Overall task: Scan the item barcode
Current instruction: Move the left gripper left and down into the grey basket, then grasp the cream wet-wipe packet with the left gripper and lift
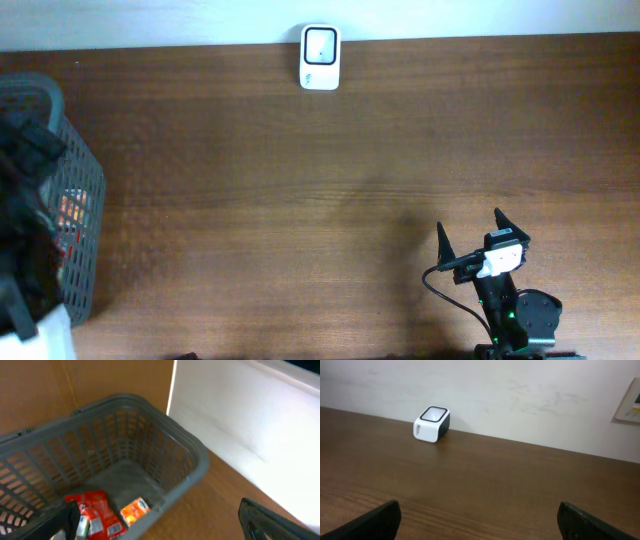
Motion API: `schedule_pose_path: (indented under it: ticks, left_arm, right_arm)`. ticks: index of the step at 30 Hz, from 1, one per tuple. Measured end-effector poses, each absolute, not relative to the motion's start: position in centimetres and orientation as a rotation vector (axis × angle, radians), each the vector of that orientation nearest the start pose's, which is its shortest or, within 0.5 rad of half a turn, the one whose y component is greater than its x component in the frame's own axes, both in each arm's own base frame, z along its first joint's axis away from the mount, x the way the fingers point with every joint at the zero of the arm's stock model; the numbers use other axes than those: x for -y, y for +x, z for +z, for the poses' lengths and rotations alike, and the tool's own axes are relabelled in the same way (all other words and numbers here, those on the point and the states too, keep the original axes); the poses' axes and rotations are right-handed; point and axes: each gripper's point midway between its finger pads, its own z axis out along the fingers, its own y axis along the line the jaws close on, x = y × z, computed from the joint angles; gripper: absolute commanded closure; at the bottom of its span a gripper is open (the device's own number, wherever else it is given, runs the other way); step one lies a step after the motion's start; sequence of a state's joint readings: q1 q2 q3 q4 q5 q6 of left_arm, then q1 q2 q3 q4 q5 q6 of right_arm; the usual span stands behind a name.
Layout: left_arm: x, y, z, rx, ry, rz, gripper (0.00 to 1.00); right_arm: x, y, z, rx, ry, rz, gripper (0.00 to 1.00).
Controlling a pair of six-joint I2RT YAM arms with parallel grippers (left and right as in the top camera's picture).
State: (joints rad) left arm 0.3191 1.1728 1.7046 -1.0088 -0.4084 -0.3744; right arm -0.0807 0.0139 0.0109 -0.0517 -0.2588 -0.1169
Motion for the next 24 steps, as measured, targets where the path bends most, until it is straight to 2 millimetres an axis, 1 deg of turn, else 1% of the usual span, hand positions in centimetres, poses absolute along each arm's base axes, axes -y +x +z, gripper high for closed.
schedule_pose_path:
  ticks: [2,4,5,9,10,11,12,15,18,21,24]
  left_arm:
    - [-17.7,27.2,41.6,-1.823,-0.972,0.391,0.01]
    - [-19.3,27.1,40.0,-1.864,-1.033,0.402,0.01]
    - [-20.1,26.8,39.0,-1.888,-1.074,0.409,0.01]
    - [-23.1,25.3,36.0,-1.938,-1.223,0.422,0.01]
    - [-24.3,24.8,35.1,-1.944,-1.28,0.415,0.01]
    - [-24.5,24.7,34.9,-1.944,-1.291,0.414,0.01]
    - [-25.5,24.1,33.7,-1.963,-1.35,0.402,0.01]
    - [-27.0,22.8,30.6,-2.024,-1.487,0.381,0.01]
    - [-28.5,21.9,27.5,-2.077,-1.605,0.363,0.01]
    - [-29.6,21.5,25.6,-2.105,-1.676,0.353,0.01]
    - [-30.1,21.1,24.2,-2.123,-1.717,0.348,0.01]
  right_arm:
    - [-2.4,24.4,16.3,-1.608,-0.227,0.059,0.01]
    - [-2.4,24.4,16.3,-1.608,-0.228,0.058,0.01]
    - [-2.4,24.4,16.3,-1.608,-0.228,0.058,0.01]
    - [-2.4,24.4,16.3,-1.608,-0.228,0.058,0.01]
    - [-2.4,24.4,16.3,-1.608,-0.228,0.058,0.01]
    - [-2.4,24.4,16.3,-1.608,-0.228,0.058,0.01]
    - [-2.4,24.4,16.3,-1.608,-0.228,0.058,0.01]
    - [-2.4,24.4,16.3,-1.608,-0.228,0.058,0.01]
    - [-2.4,24.4,16.3,-1.608,-0.228,0.058,0.01]
    - [-2.4,24.4,16.3,-1.608,-0.227,0.059,0.01]
    - [-2.4,24.4,16.3,-1.608,-0.227,0.059,0.01]
